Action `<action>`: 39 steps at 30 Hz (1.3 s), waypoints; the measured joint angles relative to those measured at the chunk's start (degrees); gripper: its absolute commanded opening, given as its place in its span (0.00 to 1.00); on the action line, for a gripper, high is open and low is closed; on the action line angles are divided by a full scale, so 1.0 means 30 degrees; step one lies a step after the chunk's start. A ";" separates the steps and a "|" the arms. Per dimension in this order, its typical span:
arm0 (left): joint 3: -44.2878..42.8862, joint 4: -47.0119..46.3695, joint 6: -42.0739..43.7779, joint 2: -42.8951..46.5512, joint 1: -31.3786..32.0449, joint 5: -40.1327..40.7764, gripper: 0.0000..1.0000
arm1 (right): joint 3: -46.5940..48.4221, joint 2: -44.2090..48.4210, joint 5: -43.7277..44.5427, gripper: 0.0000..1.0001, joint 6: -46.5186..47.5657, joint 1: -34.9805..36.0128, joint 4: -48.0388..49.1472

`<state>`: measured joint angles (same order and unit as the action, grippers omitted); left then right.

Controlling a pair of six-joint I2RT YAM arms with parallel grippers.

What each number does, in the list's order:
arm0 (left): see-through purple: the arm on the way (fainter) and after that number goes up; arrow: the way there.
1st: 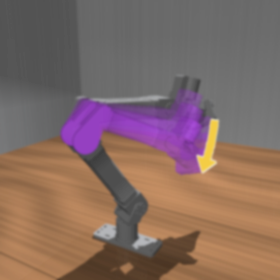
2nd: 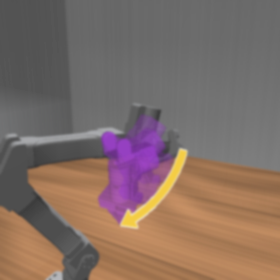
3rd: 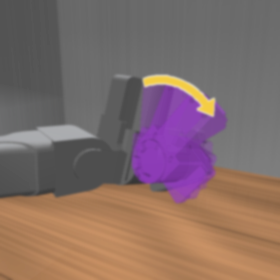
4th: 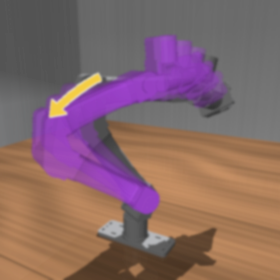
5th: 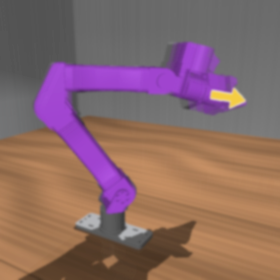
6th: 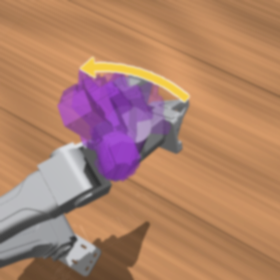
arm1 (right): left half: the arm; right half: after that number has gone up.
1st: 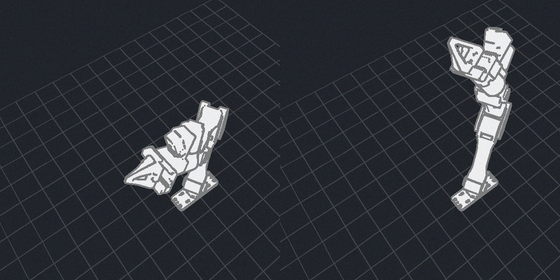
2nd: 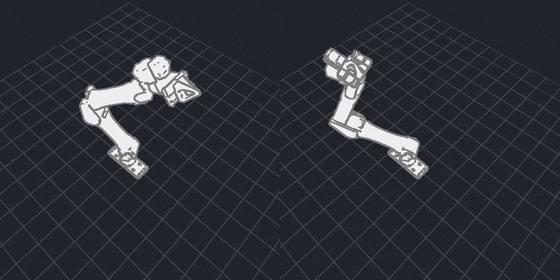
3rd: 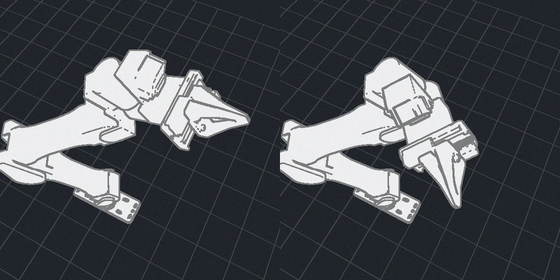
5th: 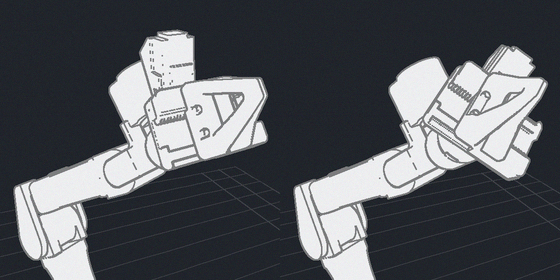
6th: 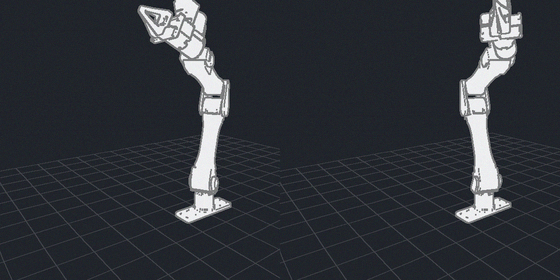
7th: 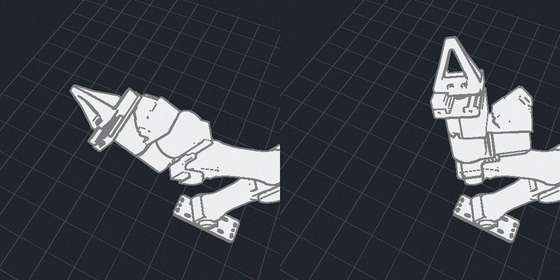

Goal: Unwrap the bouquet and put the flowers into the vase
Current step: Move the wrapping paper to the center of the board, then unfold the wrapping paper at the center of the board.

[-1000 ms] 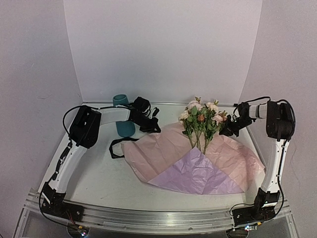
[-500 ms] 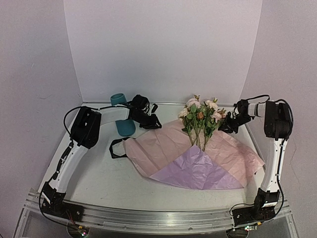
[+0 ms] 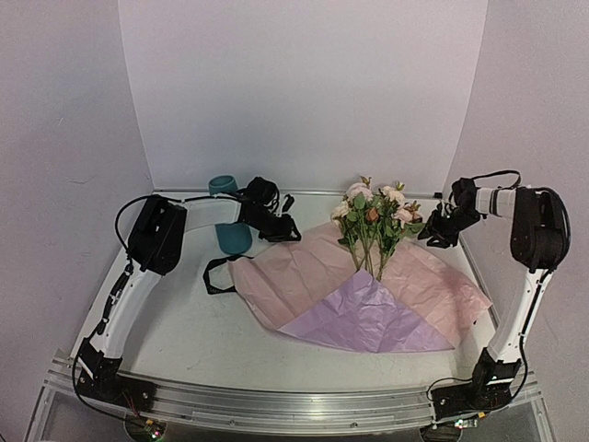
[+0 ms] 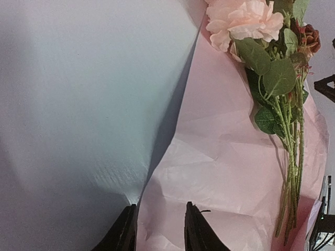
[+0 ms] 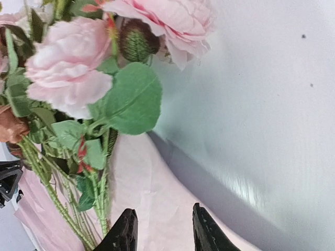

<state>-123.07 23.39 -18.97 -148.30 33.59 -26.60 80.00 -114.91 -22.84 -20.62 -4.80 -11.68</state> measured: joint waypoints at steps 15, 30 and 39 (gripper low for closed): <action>0.0183 0.0410 0.0319 0.0439 0.1214 0.0657 0.52 | -0.0700 0.2848 0.0394 0.43 0.0163 0.0000 -0.0713; 0.0176 0.0725 0.0157 0.1893 0.1346 0.1600 0.57 | -0.2723 0.4754 -0.0671 0.43 0.0126 0.1445 -0.1267; 0.1552 0.0688 0.0179 0.4269 0.2498 0.1571 0.56 | -0.4595 0.4787 -0.1206 0.36 -0.0255 0.4404 -0.1306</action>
<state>-118.41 25.46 -18.44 -135.50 41.08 -21.89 66.22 -100.55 -26.46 -21.39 8.42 -15.60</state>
